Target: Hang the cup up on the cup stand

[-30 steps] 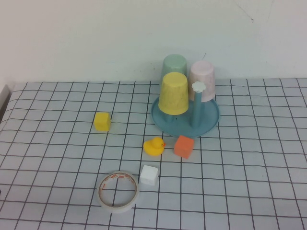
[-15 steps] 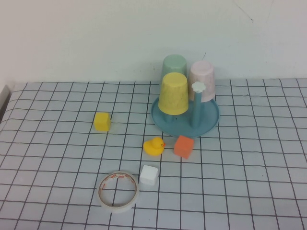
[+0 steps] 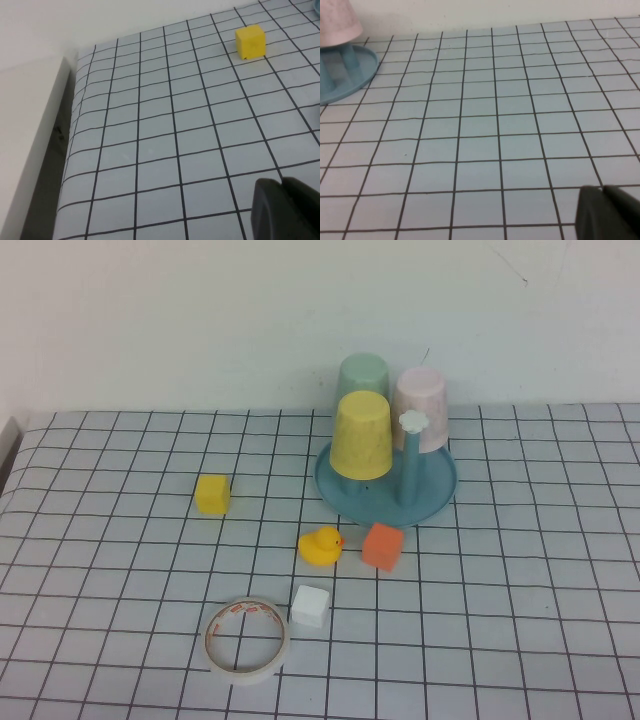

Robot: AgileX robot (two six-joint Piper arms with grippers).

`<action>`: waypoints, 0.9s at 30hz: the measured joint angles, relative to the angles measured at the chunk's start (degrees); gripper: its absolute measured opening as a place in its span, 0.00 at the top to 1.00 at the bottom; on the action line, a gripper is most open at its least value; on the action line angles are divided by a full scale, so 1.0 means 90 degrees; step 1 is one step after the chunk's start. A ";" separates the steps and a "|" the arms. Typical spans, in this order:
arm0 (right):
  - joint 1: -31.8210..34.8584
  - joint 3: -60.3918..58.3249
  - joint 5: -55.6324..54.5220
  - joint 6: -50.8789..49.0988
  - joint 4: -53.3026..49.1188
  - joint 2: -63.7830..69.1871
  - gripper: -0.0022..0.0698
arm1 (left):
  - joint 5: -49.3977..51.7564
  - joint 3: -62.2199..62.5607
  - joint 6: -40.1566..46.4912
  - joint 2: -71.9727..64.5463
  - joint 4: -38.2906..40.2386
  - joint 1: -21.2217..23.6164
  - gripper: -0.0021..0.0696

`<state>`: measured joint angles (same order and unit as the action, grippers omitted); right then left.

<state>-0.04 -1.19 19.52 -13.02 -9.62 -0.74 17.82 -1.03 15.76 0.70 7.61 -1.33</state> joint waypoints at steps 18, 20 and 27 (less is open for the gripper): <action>0.0000 0.0000 0.0000 0.0000 0.0000 0.0000 0.97 | -0.0029 0.0000 -0.0622 0.0000 -0.0295 -0.0069 0.97; 0.0000 0.0000 0.0000 0.0000 0.0000 0.0000 0.97 | -0.0114 0.0000 -0.0874 0.0000 -0.0380 -0.0231 0.97; 0.0000 0.0000 0.0004 0.0000 0.0000 0.0000 0.97 | -0.0221 0.0000 -0.1124 0.0000 -0.0683 -0.0588 0.97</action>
<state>-0.04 -1.19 19.56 -13.02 -9.62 -0.74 15.83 -1.03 5.65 0.70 1.46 -6.62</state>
